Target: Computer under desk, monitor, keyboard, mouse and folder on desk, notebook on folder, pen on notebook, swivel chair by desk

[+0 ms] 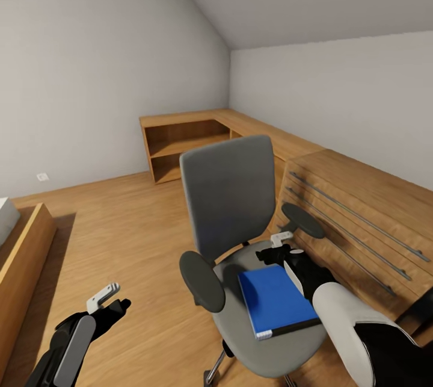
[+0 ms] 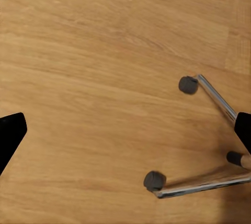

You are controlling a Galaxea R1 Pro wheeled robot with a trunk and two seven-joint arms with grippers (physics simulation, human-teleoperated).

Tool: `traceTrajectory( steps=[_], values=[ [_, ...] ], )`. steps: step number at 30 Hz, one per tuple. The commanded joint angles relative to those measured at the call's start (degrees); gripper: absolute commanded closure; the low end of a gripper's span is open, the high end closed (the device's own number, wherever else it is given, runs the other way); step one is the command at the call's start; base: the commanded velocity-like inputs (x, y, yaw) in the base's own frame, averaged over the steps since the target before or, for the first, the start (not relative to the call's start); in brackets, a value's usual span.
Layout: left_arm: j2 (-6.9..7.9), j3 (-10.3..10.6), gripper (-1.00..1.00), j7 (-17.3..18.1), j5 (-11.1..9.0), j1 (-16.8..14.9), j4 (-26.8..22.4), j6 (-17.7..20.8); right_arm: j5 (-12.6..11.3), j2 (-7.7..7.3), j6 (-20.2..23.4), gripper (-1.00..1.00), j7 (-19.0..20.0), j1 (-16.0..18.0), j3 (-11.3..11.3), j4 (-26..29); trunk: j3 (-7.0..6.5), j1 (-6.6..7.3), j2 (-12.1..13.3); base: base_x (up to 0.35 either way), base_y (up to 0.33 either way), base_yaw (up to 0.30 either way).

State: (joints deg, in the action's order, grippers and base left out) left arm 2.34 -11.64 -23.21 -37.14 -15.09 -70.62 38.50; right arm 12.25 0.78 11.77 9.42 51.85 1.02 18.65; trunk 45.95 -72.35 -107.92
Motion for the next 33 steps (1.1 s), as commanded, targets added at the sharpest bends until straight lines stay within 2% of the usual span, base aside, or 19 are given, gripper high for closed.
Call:
traceTrajectory(
  steps=[1, 6, 30, 33],
  values=[
    [0.00, -0.17, -1.00, -0.50, -0.63, -0.03, -0.10, 0.15, 0.55, 0.01, 0.34, -1.00, 0.25, 0.01, 0.12, 0.13, 0.24, -0.22, -0.44, 0.002, 0.000, 0.000],
    [-0.05, -1.02, -1.00, -0.52, -0.65, -0.03, -0.29, 0.16, 0.60, 0.01, 0.36, -1.00, 0.25, 0.01, 0.12, 0.05, 1.13, -1.32, -2.45, 0.000, 0.000, 0.000],
    [-0.12, -1.10, -1.00, -0.52, -0.48, -0.03, -0.31, 0.17, 0.76, 0.01, 0.45, -1.00, 0.16, 0.01, 0.14, 0.06, 5.44, -6.59, -12.07, 0.000, 0.000, 0.000],
    [-0.11, -1.10, -1.00, -0.52, -0.45, -0.03, -0.31, 0.17, 0.75, 0.01, 0.41, -1.00, 0.16, 0.01, 0.18, 0.06, 5.44, -6.59, -12.07, 0.000, 0.000, 0.000]
  ],
)
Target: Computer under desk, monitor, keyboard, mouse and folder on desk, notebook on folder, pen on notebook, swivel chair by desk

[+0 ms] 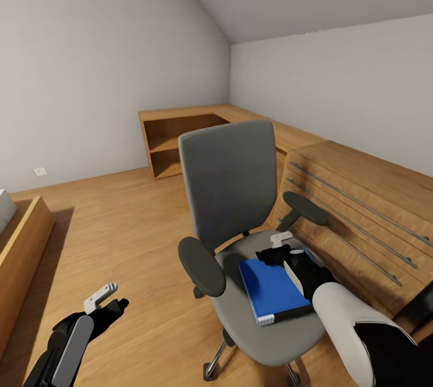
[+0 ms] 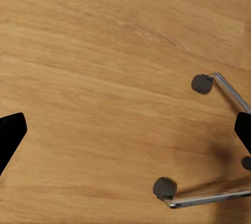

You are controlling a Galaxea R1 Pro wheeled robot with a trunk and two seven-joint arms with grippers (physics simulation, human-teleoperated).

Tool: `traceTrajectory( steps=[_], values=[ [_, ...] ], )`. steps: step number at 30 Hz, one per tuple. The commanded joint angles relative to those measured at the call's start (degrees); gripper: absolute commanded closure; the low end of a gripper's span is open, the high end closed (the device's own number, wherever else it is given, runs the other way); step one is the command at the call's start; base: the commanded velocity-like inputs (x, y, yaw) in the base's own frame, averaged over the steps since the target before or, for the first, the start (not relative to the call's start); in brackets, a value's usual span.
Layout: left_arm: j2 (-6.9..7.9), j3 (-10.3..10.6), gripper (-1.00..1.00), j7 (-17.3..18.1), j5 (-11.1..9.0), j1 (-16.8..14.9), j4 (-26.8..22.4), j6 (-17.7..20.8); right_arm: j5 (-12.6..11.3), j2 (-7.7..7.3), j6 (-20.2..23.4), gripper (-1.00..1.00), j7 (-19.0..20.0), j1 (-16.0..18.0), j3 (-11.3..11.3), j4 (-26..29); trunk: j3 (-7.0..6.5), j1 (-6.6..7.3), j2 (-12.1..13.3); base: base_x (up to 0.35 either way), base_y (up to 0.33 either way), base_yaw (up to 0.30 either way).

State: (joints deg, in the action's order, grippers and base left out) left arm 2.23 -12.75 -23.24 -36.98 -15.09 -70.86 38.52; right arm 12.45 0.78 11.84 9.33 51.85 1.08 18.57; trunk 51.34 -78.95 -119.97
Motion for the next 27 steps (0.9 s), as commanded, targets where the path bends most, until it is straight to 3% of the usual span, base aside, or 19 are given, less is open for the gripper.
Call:
traceTrajectory(
  steps=[1, 11, 27],
  values=[
    [0.03, 0.00, -1.00, -0.49, -0.59, -0.03, -0.07, 0.15, 0.52, 0.01, 0.35, -1.00, 0.25, 0.01, 0.14, 0.14, 0.05, 0.01, -0.02, 0.000, 0.000, 0.000],
    [0.06, 0.00, -1.00, -0.34, -0.69, -0.03, 0.15, 0.07, 0.50, 0.02, 0.54, -1.00, 0.00, 0.01, 0.15, 0.06, 0.05, 0.01, -0.02, -0.012, 0.000, 0.000],
    [-0.09, 0.09, -1.00, -0.32, -0.64, -0.03, 0.19, -0.02, 0.55, 0.01, 0.55, -1.00, -0.06, 0.01, 0.15, 0.06, 0.05, 0.01, -0.02, -0.166, 0.000, 0.000]
  ],
)
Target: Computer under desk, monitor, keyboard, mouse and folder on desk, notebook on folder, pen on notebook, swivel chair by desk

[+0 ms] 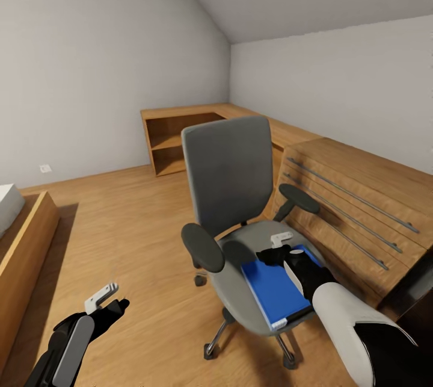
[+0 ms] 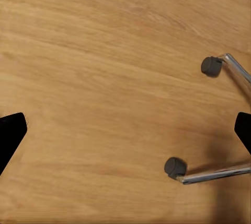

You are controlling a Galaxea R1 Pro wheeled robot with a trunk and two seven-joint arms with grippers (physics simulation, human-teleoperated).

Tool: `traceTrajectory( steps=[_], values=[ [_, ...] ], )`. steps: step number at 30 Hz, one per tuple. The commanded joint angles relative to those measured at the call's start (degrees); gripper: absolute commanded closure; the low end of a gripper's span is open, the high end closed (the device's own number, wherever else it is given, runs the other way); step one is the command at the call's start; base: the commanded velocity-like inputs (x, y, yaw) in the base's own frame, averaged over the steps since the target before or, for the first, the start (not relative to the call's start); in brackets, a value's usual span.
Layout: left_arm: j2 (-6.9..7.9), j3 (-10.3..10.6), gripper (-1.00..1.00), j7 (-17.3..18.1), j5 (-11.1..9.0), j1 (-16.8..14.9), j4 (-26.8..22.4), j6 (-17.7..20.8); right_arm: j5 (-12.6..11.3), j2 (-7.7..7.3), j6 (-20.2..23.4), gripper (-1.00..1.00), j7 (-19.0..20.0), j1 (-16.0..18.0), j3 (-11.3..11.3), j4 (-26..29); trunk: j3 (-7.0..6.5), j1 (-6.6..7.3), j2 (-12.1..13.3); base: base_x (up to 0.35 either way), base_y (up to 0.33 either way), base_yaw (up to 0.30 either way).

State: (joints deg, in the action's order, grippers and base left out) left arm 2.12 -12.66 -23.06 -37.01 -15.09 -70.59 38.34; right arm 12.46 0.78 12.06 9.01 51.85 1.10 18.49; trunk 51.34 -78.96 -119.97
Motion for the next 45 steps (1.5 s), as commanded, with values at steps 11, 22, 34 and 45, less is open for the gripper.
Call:
traceTrajectory(
  steps=[11, 22, 34, 45],
  values=[
    [0.04, 0.06, -1.00, -0.49, -0.69, -0.03, -0.07, 0.23, 0.55, 0.03, 0.26, -1.00, 0.29, 0.01, 0.12, 0.13, 0.05, 0.02, -0.03, -0.149, 0.000, 0.000],
    [0.07, 0.02, -1.00, -0.49, -0.73, -0.03, -0.07, 0.24, 0.55, 0.01, 0.16, -1.00, 0.30, 0.01, 0.13, 0.14, 0.05, 0.02, -0.03, -0.110, 0.000, 0.000],
    [0.08, 0.00, -1.00, -0.49, -0.80, -0.03, 0.01, 0.24, 0.39, 0.10, 0.05, -1.00, 0.33, 0.01, 0.09, 0.58, -0.01, 0.02, -0.03, -0.001, 0.000, 0.000],
    [0.08, 0.00, -1.00, -0.49, -0.87, -0.03, 0.19, 0.24, 0.29, 0.10, 0.36, -1.00, 0.37, 0.01, 0.12, 0.82, -0.92, 0.02, -0.03, 0.000, 0.000, 0.000]
  ],
)
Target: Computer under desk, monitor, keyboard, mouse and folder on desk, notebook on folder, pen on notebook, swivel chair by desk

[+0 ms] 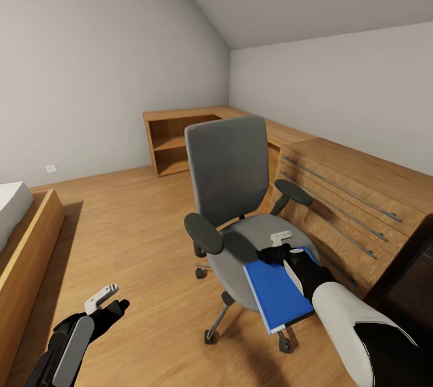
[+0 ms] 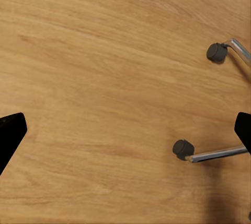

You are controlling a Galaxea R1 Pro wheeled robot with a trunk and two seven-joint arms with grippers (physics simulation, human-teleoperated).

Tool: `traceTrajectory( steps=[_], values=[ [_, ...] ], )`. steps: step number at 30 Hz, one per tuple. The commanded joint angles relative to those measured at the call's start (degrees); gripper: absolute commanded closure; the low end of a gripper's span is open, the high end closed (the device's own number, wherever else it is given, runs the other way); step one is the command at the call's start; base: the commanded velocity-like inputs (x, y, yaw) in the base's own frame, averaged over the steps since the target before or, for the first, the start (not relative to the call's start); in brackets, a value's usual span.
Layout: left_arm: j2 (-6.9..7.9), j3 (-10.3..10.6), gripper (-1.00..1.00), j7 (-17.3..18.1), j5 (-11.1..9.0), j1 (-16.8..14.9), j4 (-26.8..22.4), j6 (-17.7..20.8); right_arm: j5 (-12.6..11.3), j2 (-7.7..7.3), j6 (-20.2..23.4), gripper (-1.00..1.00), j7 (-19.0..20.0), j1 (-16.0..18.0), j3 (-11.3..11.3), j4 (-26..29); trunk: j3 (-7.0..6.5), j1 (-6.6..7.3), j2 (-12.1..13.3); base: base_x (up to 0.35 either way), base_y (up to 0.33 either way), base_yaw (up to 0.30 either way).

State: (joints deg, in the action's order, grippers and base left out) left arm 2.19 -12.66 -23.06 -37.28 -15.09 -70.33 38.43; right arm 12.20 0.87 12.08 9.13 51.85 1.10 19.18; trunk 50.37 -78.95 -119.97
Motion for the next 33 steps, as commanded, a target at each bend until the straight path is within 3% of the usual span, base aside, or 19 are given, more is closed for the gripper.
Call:
traceTrajectory(
  steps=[1, 7, 17, 19, 20, 23, 25, 29, 33],
  values=[
    [0.01, 0.00, -1.00, -0.49, -0.61, -0.03, -0.07, 0.15, 0.55, 0.00, 0.39, -1.00, 0.27, 0.01, 0.13, 0.15, -0.04, 0.01, -0.02, 0.000, 0.000, 0.000],
    [0.01, 0.00, -1.00, -0.49, -0.62, -0.03, -0.07, 0.15, 0.33, -0.06, 1.15, -1.00, 0.28, -0.05, 0.24, 2.66, -0.58, 0.01, -0.02, 0.000, 0.000, 0.000],
    [0.09, 0.09, -1.00, -0.49, -0.63, -0.03, 0.76, 0.11, 0.03, 0.14, 6.26, -1.00, 0.31, -0.29, 0.26, 8.89, -1.49, 0.01, -0.02, 0.000, 0.000, 0.000],
    [0.09, 0.09, -1.00, -0.49, -0.67, -0.03, 0.79, 0.08, 0.03, 0.46, 8.62, -1.00, 0.34, -0.72, 0.29, 12.74, -1.67, 0.01, -0.02, 0.000, 0.000, 0.000],
    [0.10, 0.09, -1.00, -0.49, -0.68, -0.03, 0.80, 0.08, 0.02, 0.95, 11.80, -1.00, 0.32, -2.43, 0.33, 18.08, -1.75, 0.01, -0.02, 0.000, 0.000, 0.000],
    [0.10, 0.09, -1.00, -0.49, -0.65, -0.03, 0.81, 0.07, -0.41, 1.23, 15.93, -1.00, 0.30, -5.11, 0.37, 24.79, -1.93, 0.01, -0.02, 0.000, 0.000, 0.000],
    [0.10, 0.06, -1.00, -0.51, -0.64, -0.03, 0.81, 0.07, -3.23, 1.31, 22.24, -1.00, 0.28, -9.17, 0.39, 34.72, -1.97, 0.01, -0.02, 0.000, 0.000, 0.000],
    [0.10, 0.09, -1.00, -0.53, -0.61, -0.03, 0.81, 0.07, -8.38, 1.31, 30.60, -1.00, 0.20, -16.59, 0.38, 51.94, -1.99, 0.01, -0.02, 0.000, 0.000, 0.000],
    [0.10, 0.07, -1.00, -0.50, -0.61, -0.03, 0.81, 0.07, -9.14, 1.36, 31.80, -1.00, 0.24, -18.74, 0.32, 56.10, -1.99, 0.01, -0.02, 0.000, 0.000, 0.000]
  ],
)
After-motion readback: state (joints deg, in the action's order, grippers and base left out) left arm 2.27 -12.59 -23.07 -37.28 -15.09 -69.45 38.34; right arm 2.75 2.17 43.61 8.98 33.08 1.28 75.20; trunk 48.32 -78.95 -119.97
